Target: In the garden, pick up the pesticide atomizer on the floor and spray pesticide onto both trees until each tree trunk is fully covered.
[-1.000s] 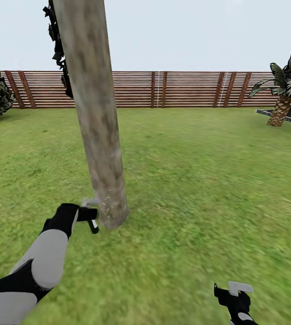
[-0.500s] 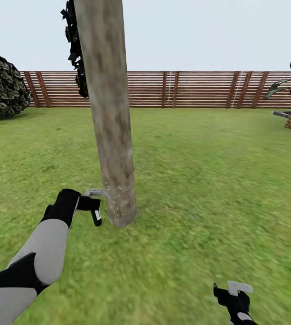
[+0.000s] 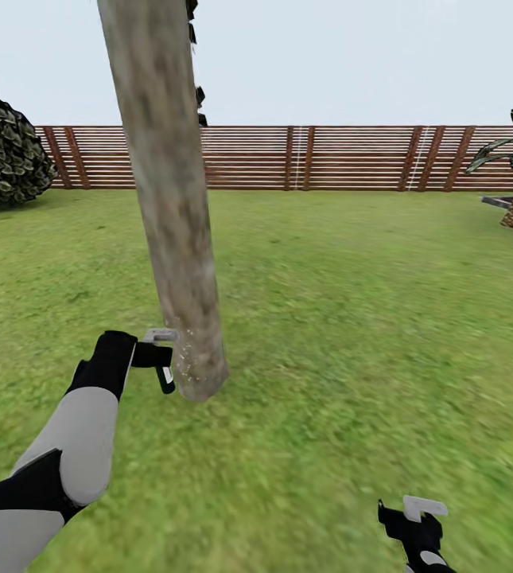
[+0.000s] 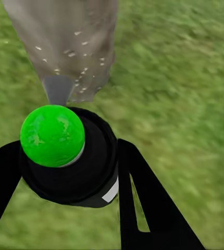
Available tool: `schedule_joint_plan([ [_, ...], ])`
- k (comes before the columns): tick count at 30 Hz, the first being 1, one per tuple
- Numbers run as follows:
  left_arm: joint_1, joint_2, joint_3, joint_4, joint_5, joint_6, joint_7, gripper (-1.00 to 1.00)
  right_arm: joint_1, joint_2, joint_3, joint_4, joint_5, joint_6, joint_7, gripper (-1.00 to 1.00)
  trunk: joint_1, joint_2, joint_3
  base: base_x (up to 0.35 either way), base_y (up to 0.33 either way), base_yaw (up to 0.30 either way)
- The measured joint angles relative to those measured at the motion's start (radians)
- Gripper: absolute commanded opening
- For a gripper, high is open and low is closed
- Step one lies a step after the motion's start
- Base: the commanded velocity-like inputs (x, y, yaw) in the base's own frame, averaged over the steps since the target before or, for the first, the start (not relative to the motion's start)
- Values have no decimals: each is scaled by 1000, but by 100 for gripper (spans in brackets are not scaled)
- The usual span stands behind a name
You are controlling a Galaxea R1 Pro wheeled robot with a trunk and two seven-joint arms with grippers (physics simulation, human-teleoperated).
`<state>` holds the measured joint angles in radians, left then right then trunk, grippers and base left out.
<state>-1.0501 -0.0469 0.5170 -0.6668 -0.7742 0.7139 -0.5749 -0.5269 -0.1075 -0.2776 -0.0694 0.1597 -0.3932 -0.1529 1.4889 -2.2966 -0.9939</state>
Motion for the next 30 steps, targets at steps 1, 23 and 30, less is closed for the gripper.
schedule_joint_plan([
  [1, 0, 0, 0, 0, 0, 0, 0, -100, 0, 0, 0, 0, 0, 0, 0, 100, 0, 0, 0, 131, -270, 0],
  [23, 1, 7, 10, -8, -3, 0, 1, -100, 0, 0, 0, 0, 0, 0, 0, 100, 0, 0, 0, 42, -272, 37],
  [30, 1, 7, 11, -8, -3, 1, 3, -100, 0, 0, 0, 0, 0, 0, 0, 100, 0, 0, 0, 0, -273, 273],
])
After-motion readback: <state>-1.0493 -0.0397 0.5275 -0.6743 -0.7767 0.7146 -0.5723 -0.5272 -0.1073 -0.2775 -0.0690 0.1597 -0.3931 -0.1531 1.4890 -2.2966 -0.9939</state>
